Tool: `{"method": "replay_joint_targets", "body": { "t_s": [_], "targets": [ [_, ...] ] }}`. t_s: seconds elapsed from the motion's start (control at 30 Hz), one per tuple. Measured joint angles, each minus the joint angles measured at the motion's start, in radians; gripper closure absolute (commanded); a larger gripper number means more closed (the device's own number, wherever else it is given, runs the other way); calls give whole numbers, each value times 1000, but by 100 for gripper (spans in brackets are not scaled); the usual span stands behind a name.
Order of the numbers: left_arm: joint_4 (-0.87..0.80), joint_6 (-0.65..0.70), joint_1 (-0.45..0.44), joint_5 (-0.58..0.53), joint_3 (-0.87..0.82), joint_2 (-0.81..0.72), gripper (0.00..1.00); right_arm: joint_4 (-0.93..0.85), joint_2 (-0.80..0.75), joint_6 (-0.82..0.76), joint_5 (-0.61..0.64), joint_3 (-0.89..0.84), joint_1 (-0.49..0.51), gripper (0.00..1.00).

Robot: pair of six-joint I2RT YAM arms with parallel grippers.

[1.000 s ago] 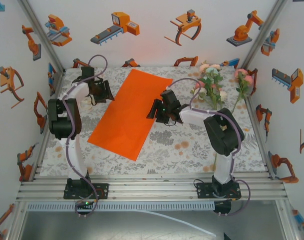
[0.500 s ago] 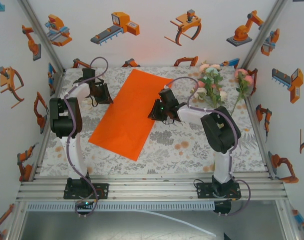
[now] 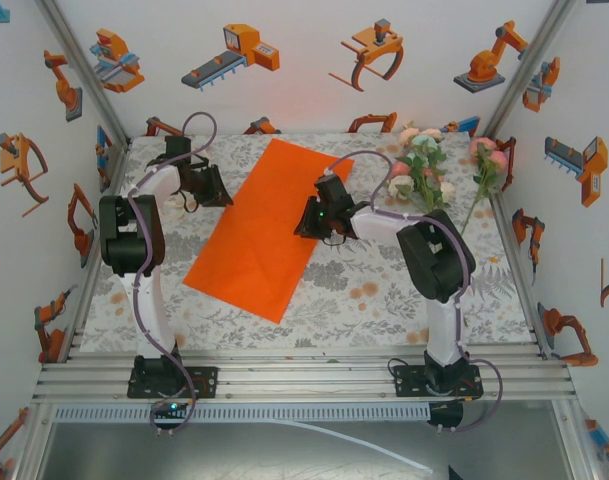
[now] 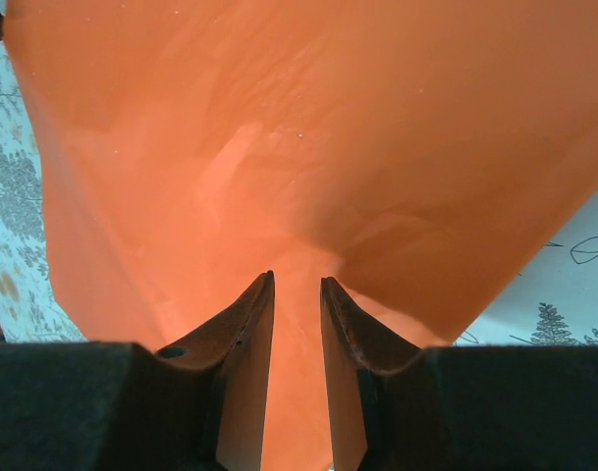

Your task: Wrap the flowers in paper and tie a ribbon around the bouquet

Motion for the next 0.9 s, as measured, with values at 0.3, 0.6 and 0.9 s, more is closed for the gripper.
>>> {"method": "replay_joint_targets", "body": {
  "t_s": [0.3, 0.6, 0.9],
  "targets": [
    [11, -50, -5, 99, -5, 0, 65, 5, 35, -18, -10, 12, 0, 75],
    [66, -112, -39, 146, -62, -11, 67, 24, 58, -18, -33, 31, 0, 76],
    [101, -169, -49, 156, -129, -113, 100, 22, 62, -26, -35, 36, 0, 71]
  ]
}}
